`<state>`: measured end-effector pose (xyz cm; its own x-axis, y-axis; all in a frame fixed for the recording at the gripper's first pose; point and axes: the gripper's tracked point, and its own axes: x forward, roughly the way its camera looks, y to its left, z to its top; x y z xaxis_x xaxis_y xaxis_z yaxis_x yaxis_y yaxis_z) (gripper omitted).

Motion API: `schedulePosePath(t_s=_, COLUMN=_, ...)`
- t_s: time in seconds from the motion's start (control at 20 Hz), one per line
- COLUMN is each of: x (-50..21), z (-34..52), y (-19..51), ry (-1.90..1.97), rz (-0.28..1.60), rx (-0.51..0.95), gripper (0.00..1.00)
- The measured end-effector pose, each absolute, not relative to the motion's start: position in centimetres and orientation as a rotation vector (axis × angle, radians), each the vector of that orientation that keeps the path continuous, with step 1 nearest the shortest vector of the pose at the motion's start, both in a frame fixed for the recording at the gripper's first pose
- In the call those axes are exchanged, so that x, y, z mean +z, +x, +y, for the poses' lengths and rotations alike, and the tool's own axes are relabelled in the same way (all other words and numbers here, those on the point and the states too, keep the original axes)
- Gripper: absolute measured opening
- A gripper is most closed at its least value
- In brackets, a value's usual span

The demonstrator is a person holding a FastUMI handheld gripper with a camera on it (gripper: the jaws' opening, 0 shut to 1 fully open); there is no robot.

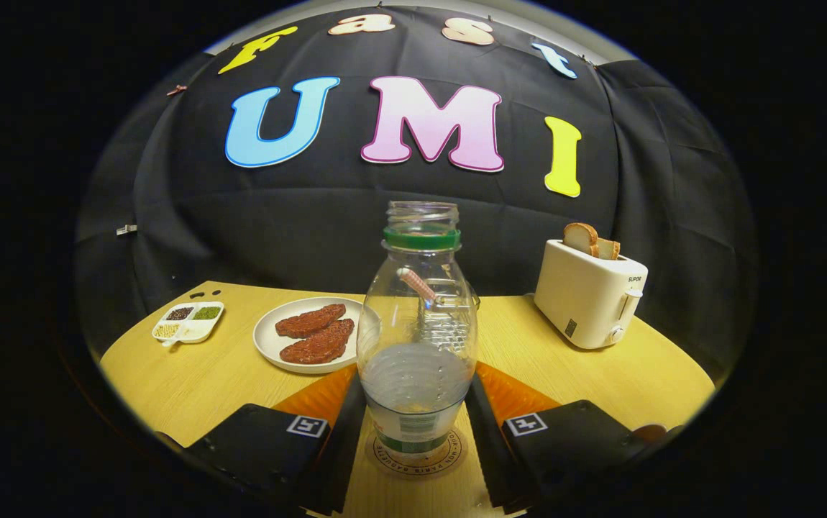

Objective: Take the bottle from table, then pour the juice into the cup, finally place the bottle on the coaster

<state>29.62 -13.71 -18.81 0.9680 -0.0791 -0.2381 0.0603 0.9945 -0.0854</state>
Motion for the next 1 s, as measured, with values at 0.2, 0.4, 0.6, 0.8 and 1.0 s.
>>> schedulePosePath(t_s=0.2, x=-18.8, z=-14.2, y=29.5, ry=-0.076, rz=0.254, rx=-0.094, gripper=0.79)
schedulePosePath(t_s=0.4, x=-18.3, z=-14.3, y=29.1, ry=-0.063, rz=0.257, rx=-0.109, gripper=1.00)
schedulePosePath(t_s=0.6, x=-17.7, z=-14.7, y=27.5, ry=-0.085, rz=0.271, rx=-0.124, gripper=0.98)
schedulePosePath(t_s=0.8, x=-16.7, z=-13.9, y=24.6, ry=-0.072, rz=0.291, rx=-0.105, gripper=0.98)
schedulePosePath(t_s=1.0, x=-13.4, z=-13.6, y=20.6, ry=-0.080, rz=0.265, rx=-0.099, gripper=0.98)
